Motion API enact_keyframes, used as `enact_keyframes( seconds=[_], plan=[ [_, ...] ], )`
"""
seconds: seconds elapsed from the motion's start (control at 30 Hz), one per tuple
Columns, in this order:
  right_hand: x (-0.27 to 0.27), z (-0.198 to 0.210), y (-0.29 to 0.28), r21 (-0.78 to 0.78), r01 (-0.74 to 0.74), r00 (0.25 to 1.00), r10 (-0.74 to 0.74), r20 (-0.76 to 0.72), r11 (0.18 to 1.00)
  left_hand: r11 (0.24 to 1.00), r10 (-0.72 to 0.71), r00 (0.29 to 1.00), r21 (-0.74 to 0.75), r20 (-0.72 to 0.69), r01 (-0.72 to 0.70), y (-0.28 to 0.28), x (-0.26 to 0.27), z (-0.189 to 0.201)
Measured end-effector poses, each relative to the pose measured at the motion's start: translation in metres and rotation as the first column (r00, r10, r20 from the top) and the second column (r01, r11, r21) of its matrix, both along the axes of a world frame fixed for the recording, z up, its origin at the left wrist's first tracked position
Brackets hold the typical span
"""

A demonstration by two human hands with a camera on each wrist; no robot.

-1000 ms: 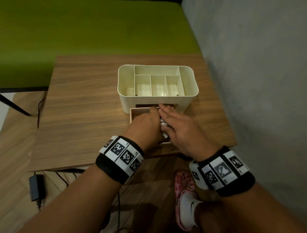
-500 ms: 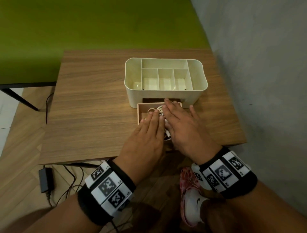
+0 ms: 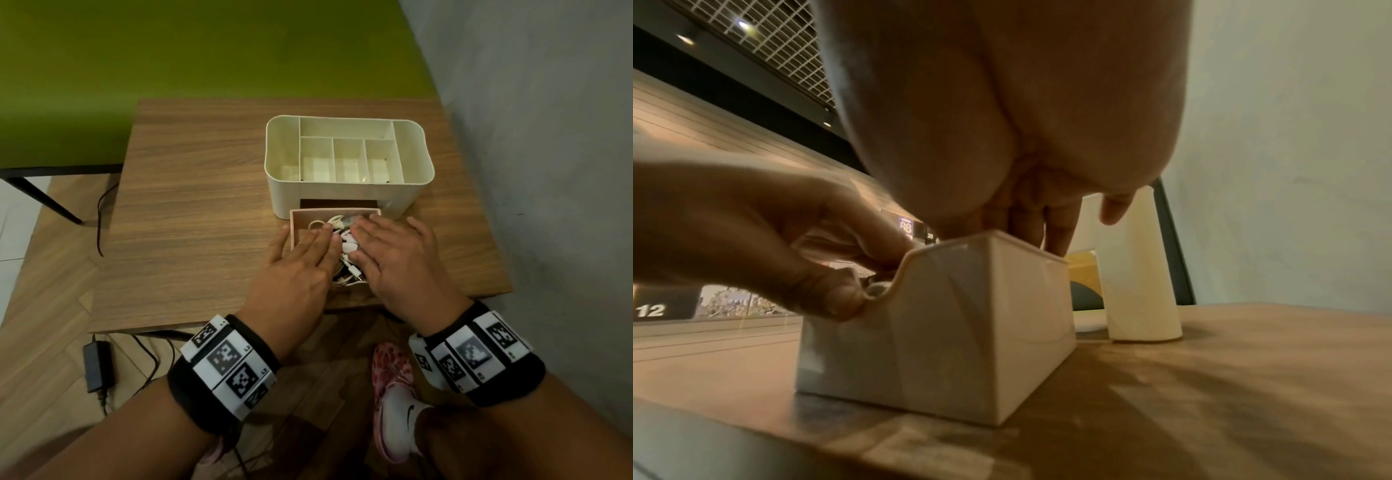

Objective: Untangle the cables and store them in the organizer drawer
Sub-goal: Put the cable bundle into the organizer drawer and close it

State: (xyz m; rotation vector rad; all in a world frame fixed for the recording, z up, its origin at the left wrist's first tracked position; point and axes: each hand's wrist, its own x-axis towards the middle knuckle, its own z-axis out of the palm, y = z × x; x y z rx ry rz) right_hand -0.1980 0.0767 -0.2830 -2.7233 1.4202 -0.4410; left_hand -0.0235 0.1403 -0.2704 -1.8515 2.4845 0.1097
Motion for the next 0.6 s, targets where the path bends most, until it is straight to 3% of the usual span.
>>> enact_keyframes(
  seconds=[0.17,0.37,0.5,0.6],
  plan=[
    [-0.016,0.006,0.000,0.300,-0.113,0.994,0.109,0.028,0.947,1.000,0.011,0.999,0.025,0.050,-0.012,-0.002,-0.002,0.002],
    [-0.010,-0.008,-0.010,0.116,-0.124,0.969,0.095,0.226,0.986,0.999,-0.005,0.999,0.052,-0.033,0.006,-0.006,0.004,0.000],
    [-0.003,-0.005,-0.008,0.019,-0.072,0.984,0.068,0.166,0.997,0.998,-0.001,1.000,0.066,-0.030,0.003,-0.008,0.004,-0.002],
    [-0.007,0.012,-0.012,0.088,-0.073,0.983,0.056,0.176,0.994,0.998,0.005,1.000,0.061,-0.027,-0.003,-0.007,0.003,-0.002]
  ],
)
